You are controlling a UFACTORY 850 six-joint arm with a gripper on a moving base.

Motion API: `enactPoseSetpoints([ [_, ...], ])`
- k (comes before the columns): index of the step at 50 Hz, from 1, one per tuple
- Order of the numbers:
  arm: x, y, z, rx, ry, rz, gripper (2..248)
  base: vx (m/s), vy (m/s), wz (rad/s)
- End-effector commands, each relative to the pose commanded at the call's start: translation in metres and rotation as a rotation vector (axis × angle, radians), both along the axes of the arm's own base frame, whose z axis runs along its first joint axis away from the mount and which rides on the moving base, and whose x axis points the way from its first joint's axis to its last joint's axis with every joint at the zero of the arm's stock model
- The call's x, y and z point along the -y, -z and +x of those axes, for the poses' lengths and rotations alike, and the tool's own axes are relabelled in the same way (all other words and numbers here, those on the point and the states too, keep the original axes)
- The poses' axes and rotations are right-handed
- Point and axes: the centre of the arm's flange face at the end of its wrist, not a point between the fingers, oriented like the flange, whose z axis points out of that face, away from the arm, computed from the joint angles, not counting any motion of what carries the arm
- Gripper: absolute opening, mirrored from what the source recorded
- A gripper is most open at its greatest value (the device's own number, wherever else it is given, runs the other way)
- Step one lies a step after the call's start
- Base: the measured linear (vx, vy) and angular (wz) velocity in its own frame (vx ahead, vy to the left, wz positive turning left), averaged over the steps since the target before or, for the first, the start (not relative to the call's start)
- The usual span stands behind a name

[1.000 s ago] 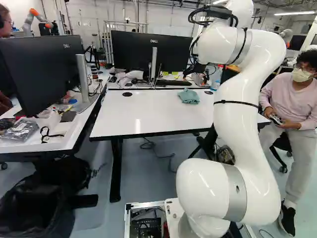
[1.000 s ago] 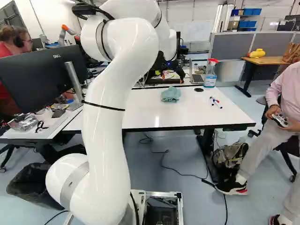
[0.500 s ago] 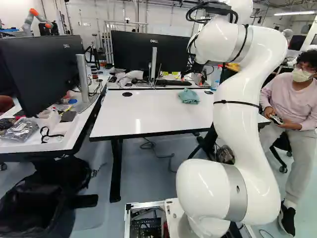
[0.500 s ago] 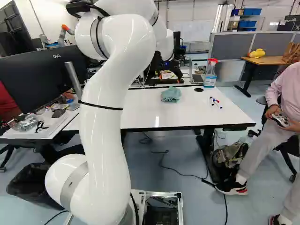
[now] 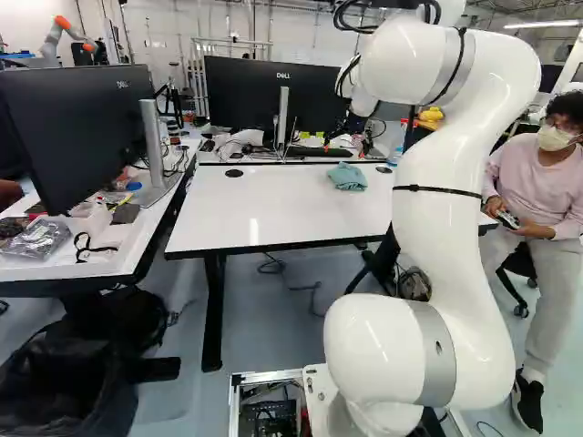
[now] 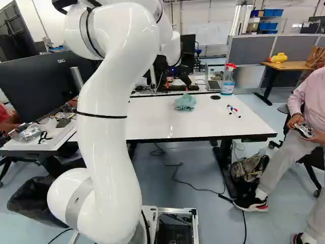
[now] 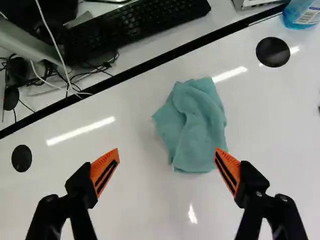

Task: Clean the table with the green towel

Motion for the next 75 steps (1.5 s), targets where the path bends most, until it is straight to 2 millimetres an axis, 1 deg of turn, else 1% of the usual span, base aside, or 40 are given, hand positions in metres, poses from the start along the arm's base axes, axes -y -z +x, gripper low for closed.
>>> enactPoseSetpoints([
  [24, -0.042, -0.002, -0.022, -0.024, -0.054, 0.005, 247, 0.000, 0.000, 0.000],
  [53, -0.095, -0.003, -0.042, -0.043, -0.132, 0.008, 247, 0.000, 0.000, 0.000],
  [65, -0.112, -0.004, -0.058, -0.054, -0.157, 0.009, 247, 0.000, 0.000, 0.000],
  [75, -0.120, -0.005, -0.075, -0.064, -0.168, 0.010, 247, 0.000, 0.000, 0.000],
])
